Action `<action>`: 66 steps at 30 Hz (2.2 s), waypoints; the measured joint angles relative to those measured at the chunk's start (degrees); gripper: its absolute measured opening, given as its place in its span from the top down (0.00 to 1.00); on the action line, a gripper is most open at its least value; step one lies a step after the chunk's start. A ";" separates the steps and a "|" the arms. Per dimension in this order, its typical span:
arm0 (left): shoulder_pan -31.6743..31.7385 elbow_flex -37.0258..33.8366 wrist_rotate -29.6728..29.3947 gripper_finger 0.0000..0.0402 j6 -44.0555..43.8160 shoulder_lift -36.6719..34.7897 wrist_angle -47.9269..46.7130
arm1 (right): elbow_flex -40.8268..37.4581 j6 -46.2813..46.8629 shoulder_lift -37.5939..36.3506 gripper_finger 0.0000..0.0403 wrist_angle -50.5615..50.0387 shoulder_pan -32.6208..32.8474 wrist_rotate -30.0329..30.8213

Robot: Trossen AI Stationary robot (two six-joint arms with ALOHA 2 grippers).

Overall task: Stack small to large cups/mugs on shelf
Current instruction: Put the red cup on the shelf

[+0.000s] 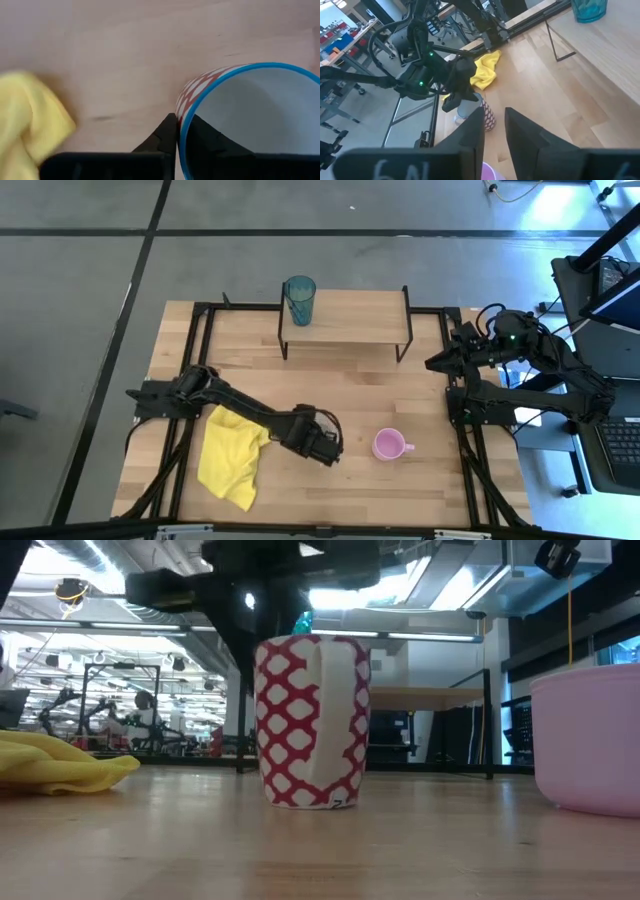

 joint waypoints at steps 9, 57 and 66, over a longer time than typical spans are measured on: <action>2.42 0.05 1.26 0.95 12.47 -0.04 1.27 | 0.00 0.53 0.00 0.81 -0.02 0.00 2.89; -1.86 4.76 -0.14 0.77 13.90 -5.42 -3.70 | 0.02 -1.28 0.00 0.81 1.70 0.00 4.61; -2.31 4.72 -2.35 0.77 9.08 -5.42 -4.16 | 0.02 0.40 0.02 0.81 0.21 0.02 2.05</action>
